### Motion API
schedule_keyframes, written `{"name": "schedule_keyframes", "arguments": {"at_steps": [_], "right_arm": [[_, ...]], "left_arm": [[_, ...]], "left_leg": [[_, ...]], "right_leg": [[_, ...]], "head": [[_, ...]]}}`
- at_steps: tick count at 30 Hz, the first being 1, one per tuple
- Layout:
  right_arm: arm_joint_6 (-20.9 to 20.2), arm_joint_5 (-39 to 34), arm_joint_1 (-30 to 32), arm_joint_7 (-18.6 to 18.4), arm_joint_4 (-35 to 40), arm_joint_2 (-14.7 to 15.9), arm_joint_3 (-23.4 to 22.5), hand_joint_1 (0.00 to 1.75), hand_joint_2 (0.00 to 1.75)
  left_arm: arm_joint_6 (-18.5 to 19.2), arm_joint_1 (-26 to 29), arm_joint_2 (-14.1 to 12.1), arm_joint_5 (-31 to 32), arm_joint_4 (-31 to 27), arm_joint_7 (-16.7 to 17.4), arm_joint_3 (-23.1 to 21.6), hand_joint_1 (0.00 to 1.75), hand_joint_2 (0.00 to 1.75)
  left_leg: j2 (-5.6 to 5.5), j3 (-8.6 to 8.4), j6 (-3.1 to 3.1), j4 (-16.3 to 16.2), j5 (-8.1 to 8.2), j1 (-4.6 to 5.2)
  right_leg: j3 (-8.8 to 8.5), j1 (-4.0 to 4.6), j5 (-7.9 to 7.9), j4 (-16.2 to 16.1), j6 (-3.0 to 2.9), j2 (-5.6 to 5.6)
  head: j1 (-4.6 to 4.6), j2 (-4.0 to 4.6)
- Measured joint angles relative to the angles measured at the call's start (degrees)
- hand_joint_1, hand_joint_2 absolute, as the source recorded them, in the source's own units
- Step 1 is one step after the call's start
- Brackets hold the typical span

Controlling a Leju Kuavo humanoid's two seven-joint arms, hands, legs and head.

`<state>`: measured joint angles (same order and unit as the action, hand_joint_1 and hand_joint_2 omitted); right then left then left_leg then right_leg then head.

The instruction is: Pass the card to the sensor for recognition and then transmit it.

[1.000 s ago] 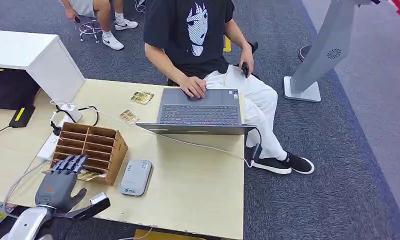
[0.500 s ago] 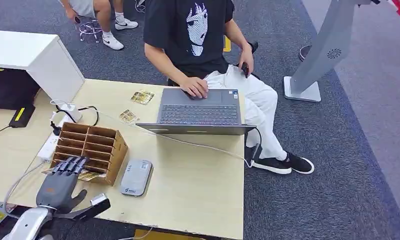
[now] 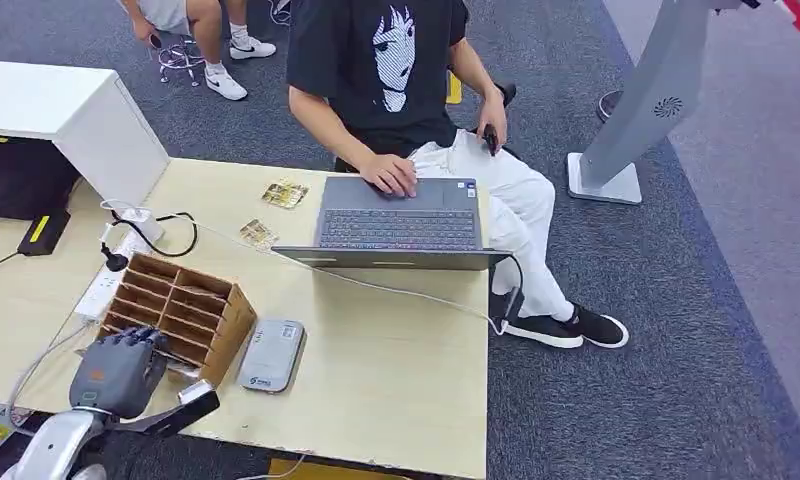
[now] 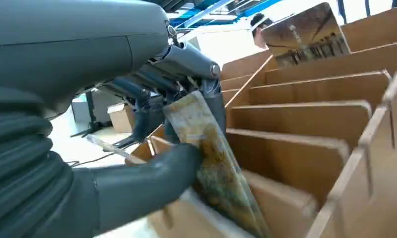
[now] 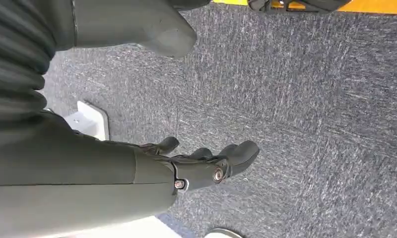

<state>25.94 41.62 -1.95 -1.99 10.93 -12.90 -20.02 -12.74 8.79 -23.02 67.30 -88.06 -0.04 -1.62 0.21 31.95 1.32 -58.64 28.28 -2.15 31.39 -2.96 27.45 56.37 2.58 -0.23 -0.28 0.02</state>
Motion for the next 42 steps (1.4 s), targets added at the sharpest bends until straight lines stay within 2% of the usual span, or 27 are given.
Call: {"name": "schedule_keyframes", "arguments": {"at_steps": [29,30,33,35,38,40,42], "right_arm": [[0.0,-0.7,-0.2,0.5,0.0,-0.7,-1.0,0.00,1.75],[0.0,-0.6,-0.2,0.5,0.0,-0.7,-1.0,0.00,1.75],[0.4,0.2,-0.2,0.5,0.0,-0.7,-1.0,0.00,1.75],[0.9,0.6,-0.2,0.5,0.0,-0.7,-1.0,0.00,1.75],[1.2,1.2,-0.2,0.5,0.0,-0.7,-1.0,0.00,1.75],[1.3,1.4,-0.2,0.5,0.0,-0.7,-1.0,0.00,1.75],[1.3,1.4,-0.2,0.5,0.0,-0.7,-1.0,0.00,1.75]], "left_arm": [[-1.6,0.0,0.1,0.1,0.0,-0.6,1.0,1.75,1.75],[-2.5,0.0,0.2,0.1,0.0,-0.7,1.2,1.75,1.75],[-9.4,0.0,0.7,0.8,-0.6,-1.1,3.2,1.75,1.75],[-15.9,-0.1,1.0,1.7,-3.0,-1.4,5.6,1.75,1.75],[-21.7,-1.3,1.1,3.0,-6.8,-2.4,8.7,1.75,1.75],[-24.5,-2.6,1.2,3.7,-10.1,-2.9,10.5,1.75,1.75],[-25.0,-3.5,1.3,4.0,-12.2,-3.1,11.6,1.75,1.75]], "left_leg": [[0.00,-0.01,0.00,0.0,0.00,0.00],[0.00,-0.01,0.00,0.0,0.00,0.00],[0.00,-0.01,0.00,0.0,-0.01,-0.01],[0.00,-0.01,0.00,0.0,-0.01,-0.01],[-0.01,-0.01,-0.01,0.0,-0.03,-0.01],[-0.01,-0.02,-0.01,0.0,-0.03,-0.01],[0.01,-0.04,-0.01,0.0,-0.03,0.00]], "right_leg": [[0.00,0.00,0.00,0.0,0.00,0.00],[0.00,0.00,0.00,0.0,0.00,0.00],[0.01,0.01,0.00,0.0,0.00,0.00],[0.03,0.01,0.00,0.0,0.00,0.00],[0.03,0.01,-0.01,0.0,0.00,0.01],[0.00,0.01,-0.02,0.0,0.00,0.01],[-0.02,0.00,-0.03,0.0,-0.01,-0.01]], "head": [[0.02,0.00],[0.00,0.00],[0.02,0.00],[0.00,0.00],[0.02,0.00],[0.02,0.00],[0.00,0.00]]}}
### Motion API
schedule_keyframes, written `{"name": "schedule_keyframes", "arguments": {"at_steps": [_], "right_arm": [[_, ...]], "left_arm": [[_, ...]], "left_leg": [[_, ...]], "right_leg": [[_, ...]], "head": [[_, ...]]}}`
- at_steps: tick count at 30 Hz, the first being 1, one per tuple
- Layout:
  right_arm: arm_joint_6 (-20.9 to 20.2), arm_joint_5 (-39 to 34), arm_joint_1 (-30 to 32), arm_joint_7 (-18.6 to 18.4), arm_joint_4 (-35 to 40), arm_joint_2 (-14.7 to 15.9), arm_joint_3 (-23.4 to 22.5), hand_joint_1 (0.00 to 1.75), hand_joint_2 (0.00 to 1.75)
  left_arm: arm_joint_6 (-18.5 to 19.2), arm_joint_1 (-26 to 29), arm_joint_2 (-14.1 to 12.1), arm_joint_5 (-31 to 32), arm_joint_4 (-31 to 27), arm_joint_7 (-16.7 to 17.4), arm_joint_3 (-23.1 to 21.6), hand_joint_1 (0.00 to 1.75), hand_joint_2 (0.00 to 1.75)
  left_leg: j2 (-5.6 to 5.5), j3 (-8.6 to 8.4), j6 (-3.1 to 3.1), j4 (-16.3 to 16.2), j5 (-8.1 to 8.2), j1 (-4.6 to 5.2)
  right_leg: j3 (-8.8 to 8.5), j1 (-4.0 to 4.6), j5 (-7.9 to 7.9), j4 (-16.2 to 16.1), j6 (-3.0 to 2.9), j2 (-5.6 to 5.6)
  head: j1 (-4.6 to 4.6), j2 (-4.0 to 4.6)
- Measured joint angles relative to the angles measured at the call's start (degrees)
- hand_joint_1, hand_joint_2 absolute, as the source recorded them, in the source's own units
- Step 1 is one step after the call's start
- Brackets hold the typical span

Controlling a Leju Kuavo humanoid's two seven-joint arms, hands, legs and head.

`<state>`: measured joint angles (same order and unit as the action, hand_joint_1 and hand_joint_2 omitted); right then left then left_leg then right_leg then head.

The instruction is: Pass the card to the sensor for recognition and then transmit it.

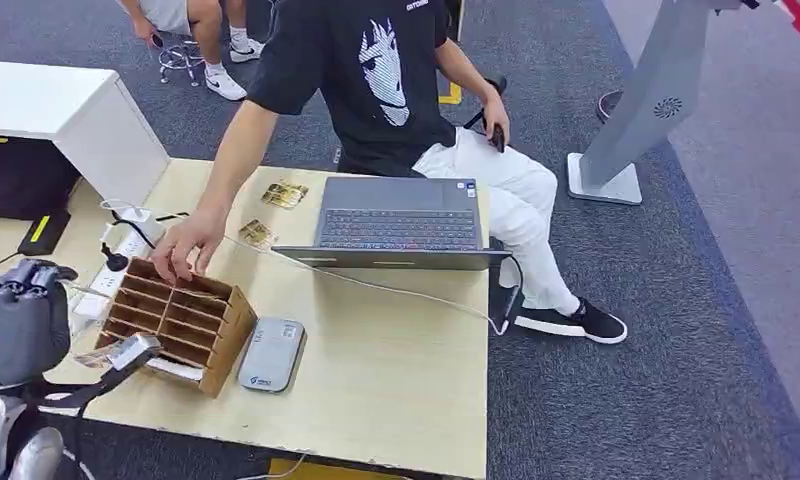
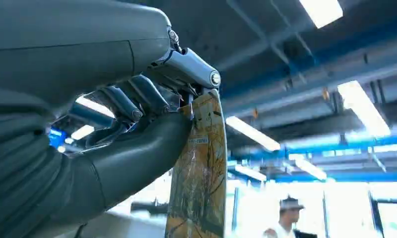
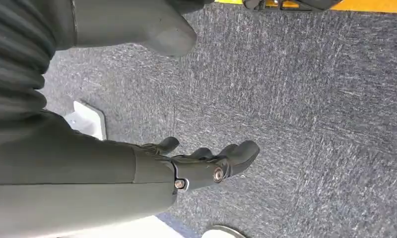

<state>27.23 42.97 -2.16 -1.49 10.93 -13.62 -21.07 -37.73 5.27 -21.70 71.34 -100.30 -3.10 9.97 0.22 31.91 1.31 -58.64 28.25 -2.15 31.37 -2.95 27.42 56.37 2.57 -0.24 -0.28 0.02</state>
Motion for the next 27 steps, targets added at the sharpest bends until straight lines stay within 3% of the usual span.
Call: {"name": "schedule_keyframes", "arguments": {"at_steps": [7,10,13,18,21,24,27], "right_arm": [[0.0,0.0,0.0,0.0,0.0,0.0,0.0,0.00,1.75],[0.4,0.5,0.0,0.0,0.0,0.0,0.0,0.00,1.75],[0.6,1.1,-0.1,0.0,0.0,0.0,0.0,0.00,1.75],[0.5,1.2,0.0,0.7,0.0,0.0,-0.1,0.00,1.75],[0.8,1.5,0.0,0.2,0.0,0.0,-0.1,0.00,1.75],[0.8,2.1,0.0,-0.2,0.0,0.0,-0.1,0.00,1.75],[0.8,3.1,0.0,-0.9,0.0,0.1,-0.1,0.00,1.75]], "left_arm": [[-0.7,-0.6,0.7,0.5,-3.0,-0.7,1.7,1.75,1.75],[-1.7,-2.1,1.8,0.2,-5.0,-5.9,3.3,1.75,1.75],[-1.9,-4.1,2.4,-0.3,-6.6,-8.4,4.8,1.75,1.75],[-1.9,-8.1,2.1,-1.3,-8.0,-7.2,6.9,1.75,1.75],[-1.6,-8.8,1.2,2.1,-8.0,-4.6,7.0,1.75,1.75],[0.8,-11.1,-1.9,3.9,-5.9,-2.6,6.9,1.75,1.75],[2.0,-14.8,-4.2,6.3,-0.2,-0.9,6.2,1.75,1.75]], "left_leg": [[-0.01,-0.01,0.00,0.0,0.00,0.00],[-0.03,0.00,0.01,0.0,-0.01,0.00],[-0.01,-0.01,0.01,0.0,-0.01,0.00],[-0.01,-0.02,0.03,0.0,-0.03,0.00],[0.00,-0.02,0.03,0.0,-0.03,-0.01],[-0.03,-0.02,0.03,0.0,-0.03,-0.01],[-0.02,-0.02,0.05,0.0,-0.10,-0.01]], "right_leg": [[0.01,0.00,0.00,0.0,0.00,0.00],[0.02,0.00,0.00,0.0,0.00,0.02],[0.01,0.00,-0.02,0.0,0.00,0.01],[0.00,0.00,-0.03,0.0,-0.02,0.00],[0.04,0.01,-0.03,0.0,-0.02,-0.01],[0.06,0.01,-0.03,0.0,-0.02,0.01],[0.06,0.01,-0.04,0.0,-0.03,0.00]], "head": [[0.00,0.00],[0.00,0.00],[0.02,0.00],[0.00,0.00],[0.00,0.00],[0.00,0.00],[0.02,0.00]]}}
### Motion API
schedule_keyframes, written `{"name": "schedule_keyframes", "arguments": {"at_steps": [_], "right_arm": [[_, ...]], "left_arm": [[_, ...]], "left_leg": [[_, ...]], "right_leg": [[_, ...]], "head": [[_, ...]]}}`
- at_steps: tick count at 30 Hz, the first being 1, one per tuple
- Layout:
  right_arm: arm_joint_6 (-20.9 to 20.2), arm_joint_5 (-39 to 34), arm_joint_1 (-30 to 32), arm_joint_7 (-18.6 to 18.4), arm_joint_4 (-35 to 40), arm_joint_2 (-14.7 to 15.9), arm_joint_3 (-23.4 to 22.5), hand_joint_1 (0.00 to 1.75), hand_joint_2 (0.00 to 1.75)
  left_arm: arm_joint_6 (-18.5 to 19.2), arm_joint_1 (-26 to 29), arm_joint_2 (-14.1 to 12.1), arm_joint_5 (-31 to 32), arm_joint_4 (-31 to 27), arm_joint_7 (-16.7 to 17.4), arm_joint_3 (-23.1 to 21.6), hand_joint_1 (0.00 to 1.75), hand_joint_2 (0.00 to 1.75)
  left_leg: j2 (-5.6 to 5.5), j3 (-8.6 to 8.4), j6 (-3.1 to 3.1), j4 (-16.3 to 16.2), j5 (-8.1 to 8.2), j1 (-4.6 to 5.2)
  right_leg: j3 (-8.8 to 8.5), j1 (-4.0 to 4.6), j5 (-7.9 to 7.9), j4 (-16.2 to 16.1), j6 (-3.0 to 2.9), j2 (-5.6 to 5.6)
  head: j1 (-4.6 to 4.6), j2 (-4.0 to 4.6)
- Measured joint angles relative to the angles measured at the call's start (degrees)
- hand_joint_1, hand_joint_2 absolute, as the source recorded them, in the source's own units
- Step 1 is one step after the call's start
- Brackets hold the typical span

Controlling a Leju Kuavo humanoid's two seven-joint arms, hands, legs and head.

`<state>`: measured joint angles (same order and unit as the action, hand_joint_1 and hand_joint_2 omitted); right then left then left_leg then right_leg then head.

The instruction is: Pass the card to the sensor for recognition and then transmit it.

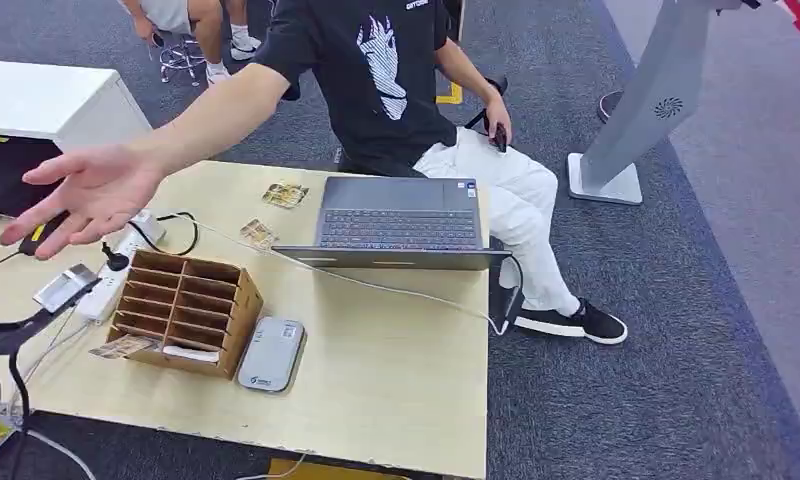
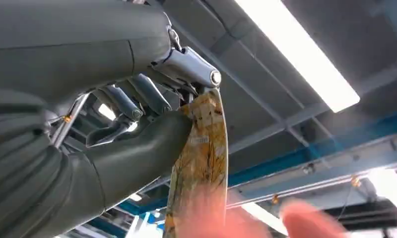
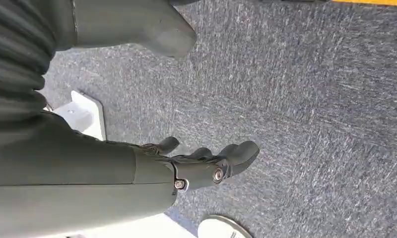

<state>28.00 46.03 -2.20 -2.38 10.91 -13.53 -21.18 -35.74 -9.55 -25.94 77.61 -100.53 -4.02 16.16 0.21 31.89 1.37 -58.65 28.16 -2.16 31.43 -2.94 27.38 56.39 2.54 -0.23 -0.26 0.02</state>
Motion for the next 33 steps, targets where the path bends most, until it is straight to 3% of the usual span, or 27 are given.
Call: {"name": "schedule_keyframes", "arguments": {"at_steps": [5,11,33], "right_arm": [[-0.3,0.7,-0.1,-0.1,0.0,0.3,0.0,0.00,1.75],[-0.2,0.2,0.0,0.0,0.0,0.9,0.0,0.00,1.75],[0.8,1.5,0.2,0.2,0.0,1.4,0.0,0.00,1.75]], "left_arm": [[-0.7,-6.1,-1.1,1.0,10.2,2.8,-2.7,1.75,1.75],[-2.6,-11.4,-1.4,-4.1,20.4,2.9,-4.2,1.75,1.75],[-2.8,-11.0,-1.3,-9.4,21.7,1.1,-4.7,1.75,1.75]], "left_leg": [[0.00,0.02,-0.04,0.0,-0.11,0.01],[0.03,0.02,-0.04,0.0,-0.12,0.02],[0.26,0.23,-0.03,0.0,-0.10,0.02]], "right_leg": [[-0.01,-0.01,-0.09,0.0,0.01,-0.01],[0.03,-0.02,-0.16,0.0,0.03,-0.05],[0.28,-0.02,-0.16,0.0,0.03,-0.30]], "head": [[-0.02,0.00],[0.00,0.00],[-0.02,0.00]]}}
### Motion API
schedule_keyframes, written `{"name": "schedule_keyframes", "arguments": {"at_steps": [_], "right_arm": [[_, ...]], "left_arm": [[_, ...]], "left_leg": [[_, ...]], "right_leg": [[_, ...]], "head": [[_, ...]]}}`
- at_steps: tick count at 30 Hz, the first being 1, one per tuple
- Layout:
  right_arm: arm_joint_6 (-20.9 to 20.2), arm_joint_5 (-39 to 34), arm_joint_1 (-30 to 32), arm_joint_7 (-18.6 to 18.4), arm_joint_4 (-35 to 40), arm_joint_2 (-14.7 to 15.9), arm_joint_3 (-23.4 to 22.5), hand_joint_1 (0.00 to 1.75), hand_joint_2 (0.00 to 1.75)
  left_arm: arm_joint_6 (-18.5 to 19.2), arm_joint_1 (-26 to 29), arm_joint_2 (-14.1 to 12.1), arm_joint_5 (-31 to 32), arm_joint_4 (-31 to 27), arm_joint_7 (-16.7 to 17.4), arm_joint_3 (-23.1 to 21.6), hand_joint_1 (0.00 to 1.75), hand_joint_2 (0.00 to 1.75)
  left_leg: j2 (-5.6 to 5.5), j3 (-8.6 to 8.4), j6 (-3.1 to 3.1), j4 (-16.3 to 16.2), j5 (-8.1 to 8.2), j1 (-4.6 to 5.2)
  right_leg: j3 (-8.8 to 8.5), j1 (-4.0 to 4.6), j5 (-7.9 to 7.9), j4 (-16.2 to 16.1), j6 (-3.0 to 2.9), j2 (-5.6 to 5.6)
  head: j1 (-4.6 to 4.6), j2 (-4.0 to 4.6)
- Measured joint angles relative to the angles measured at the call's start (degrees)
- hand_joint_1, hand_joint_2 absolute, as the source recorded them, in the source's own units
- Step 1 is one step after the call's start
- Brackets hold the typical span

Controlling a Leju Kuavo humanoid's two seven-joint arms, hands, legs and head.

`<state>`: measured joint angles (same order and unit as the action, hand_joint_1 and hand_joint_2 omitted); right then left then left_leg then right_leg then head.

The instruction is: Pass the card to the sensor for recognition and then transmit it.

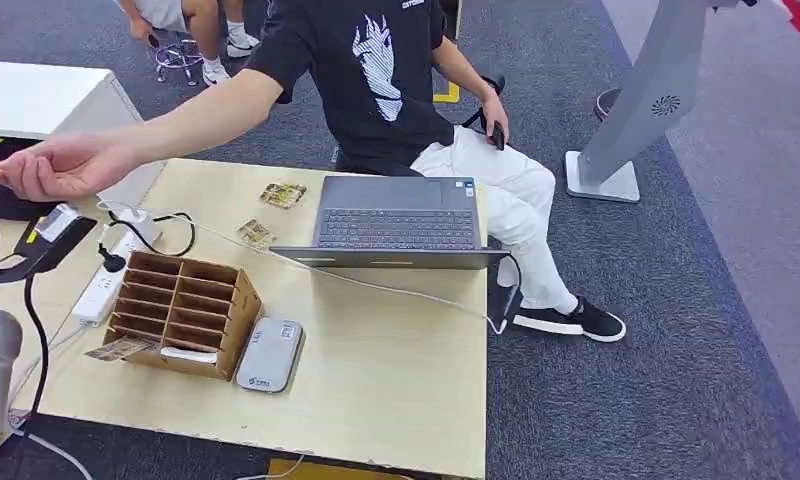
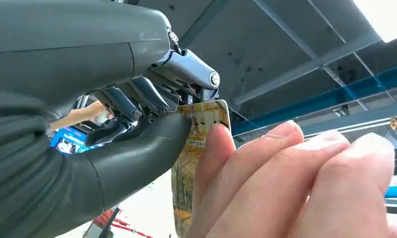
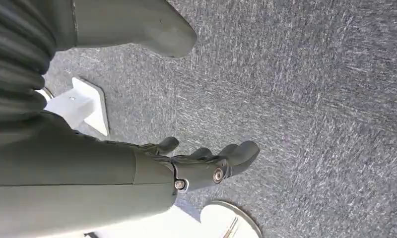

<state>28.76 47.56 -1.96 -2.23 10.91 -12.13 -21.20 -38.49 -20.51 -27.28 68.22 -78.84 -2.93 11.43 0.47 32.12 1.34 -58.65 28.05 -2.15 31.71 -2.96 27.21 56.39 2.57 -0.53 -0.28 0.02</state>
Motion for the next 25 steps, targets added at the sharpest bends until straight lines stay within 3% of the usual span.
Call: {"name": "schedule_keyframes", "arguments": {"at_steps": [10,11,12,25], "right_arm": [[0.5,0.3,0.0,0.2,0.0,0.1,-0.3,0.00,1.75],[0.5,0.3,0.0,0.2,0.0,0.1,-0.3,0.00,1.75],[0.5,0.3,0.0,0.3,0.0,0.1,-0.4,0.00,1.75],[0.5,0.3,0.0,0.4,0.0,0.1,-0.5,0.00,1.75]], "left_arm": [[-0.5,1.9,1.1,-0.4,-0.2,-1.2,0.1,1.75,1.75],[-0.6,2.2,1.2,-0.4,-0.4,-1.2,0.1,1.41,1.75],[-0.6,2.4,1.5,-0.6,-0.6,-1.4,0.1,0.00,0.00],[0.1,2.5,2.6,-2.6,-1.2,-1.9,0.0,0.00,0.00]], "left_leg": [[0.03,0.03,0.00,0.0,0.00,0.00],[0.04,0.03,0.00,0.0,0.00,0.00],[0.04,0.04,0.00,0.0,0.00,0.00],[-0.01,0.02,0.01,0.0,-0.03,-0.01]], "right_leg": [[0.05,0.00,0.00,0.0,0.00,-0.04],[0.05,0.00,0.00,0.0,0.00,-0.04],[0.06,0.00,0.00,0.0,0.00,-0.04],[0.04,0.01,-0.04,0.0,0.00,0.01]], "head": [[0.00,0.00],[-0.02,0.00],[0.00,0.00],[0.00,0.00]]}}
